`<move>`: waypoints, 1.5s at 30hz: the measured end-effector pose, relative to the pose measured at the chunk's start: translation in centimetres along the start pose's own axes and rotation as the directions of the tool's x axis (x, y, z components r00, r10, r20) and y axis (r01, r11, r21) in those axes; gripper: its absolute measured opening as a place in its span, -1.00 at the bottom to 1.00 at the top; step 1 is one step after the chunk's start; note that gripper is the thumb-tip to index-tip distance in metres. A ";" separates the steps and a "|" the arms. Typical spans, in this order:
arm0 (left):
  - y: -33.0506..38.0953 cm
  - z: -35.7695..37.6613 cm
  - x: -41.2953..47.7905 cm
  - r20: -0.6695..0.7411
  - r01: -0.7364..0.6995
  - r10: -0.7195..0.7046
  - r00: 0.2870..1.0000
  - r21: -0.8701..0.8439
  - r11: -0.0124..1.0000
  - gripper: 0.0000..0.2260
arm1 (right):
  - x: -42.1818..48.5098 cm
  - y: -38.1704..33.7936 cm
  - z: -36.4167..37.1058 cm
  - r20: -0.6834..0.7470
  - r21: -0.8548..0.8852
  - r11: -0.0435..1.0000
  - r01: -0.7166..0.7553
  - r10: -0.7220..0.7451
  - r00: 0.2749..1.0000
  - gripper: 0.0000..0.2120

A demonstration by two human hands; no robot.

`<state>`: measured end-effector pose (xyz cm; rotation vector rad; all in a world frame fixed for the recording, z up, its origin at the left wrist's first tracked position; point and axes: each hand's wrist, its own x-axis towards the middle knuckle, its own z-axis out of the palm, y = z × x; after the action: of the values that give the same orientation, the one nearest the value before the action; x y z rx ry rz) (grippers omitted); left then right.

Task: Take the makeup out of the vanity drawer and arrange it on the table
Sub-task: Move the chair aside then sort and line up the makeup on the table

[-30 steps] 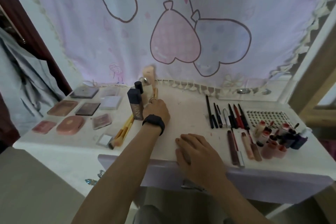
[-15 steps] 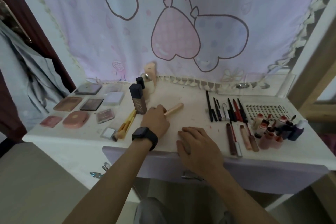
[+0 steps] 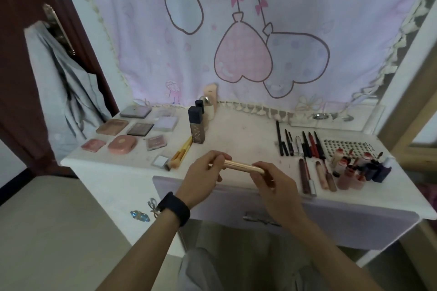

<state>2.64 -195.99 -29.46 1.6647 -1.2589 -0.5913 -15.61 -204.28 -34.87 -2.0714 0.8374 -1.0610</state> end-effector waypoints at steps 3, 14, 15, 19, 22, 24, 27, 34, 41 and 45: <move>-0.2 1.3 -1.1 -0.027 -0.215 0.230 0.973 0.262 0.941 -0.85 | -1.3 -0.8 -0.9 0.023 0.113 0.990 -0.085 0.083 0.996 -0.91; 1.3 4.2 -2.5 0.215 -0.568 0.592 0.777 0.645 0.512 -0.66 | -1.6 -3.4 -3.7 0.084 0.095 0.904 -0.417 0.410 0.908 -0.45; 1.5 4.3 -2.6 0.214 -0.563 0.583 0.784 0.642 0.521 -0.66 | -1.5 -3.5 -3.8 0.067 0.060 0.901 -0.430 0.426 0.902 -0.42; 2.6 4.7 -2.8 0.165 -0.400 0.368 0.915 0.487 0.776 -0.60 | -1.0 -3.8 -3.5 -0.030 0.103 0.921 -0.377 0.381 0.924 -0.48; 2.8 4.8 -2.8 0.212 -0.200 0.179 0.961 0.081 0.977 -0.65 | -1.0 -3.9 -3.7 -0.064 0.095 0.971 -0.220 0.226 0.972 -0.46; 2.6 4.2 -2.8 0.255 -0.181 0.164 0.953 0.043 0.983 -0.67 | -1.0 -3.7 -4.1 -0.015 0.078 0.984 -0.162 0.164 0.986 -0.51; 2.1 3.2 -2.4 0.288 -0.172 0.132 0.949 0.118 0.978 -0.70 | -1.2 -3.2 -4.8 0.136 0.047 0.983 -0.180 0.172 0.976 -0.64; 1.7 3.3 -2.5 0.269 -0.187 0.147 0.952 0.129 0.974 -0.91 | -1.6 -3.0 -6.7 0.260 0.137 0.970 -0.202 0.162 0.952 -0.93; 1.7 3.1 -2.0 0.255 -0.244 0.198 0.947 0.165 0.956 -0.92 | -1.8 -3.3 -6.8 0.228 0.221 0.929 -0.297 0.247 0.942 -0.87; 1.6 3.0 -1.9 0.235 -0.280 0.231 0.944 0.201 0.939 -0.86 | -1.2 -3.3 -7.0 0.224 0.045 0.943 -0.331 0.313 0.923 -0.51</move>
<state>-1.21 -195.46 -29.68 1.6182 -1.7243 -0.4807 -21.30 -203.27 -29.59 -1.8571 0.9656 -0.6689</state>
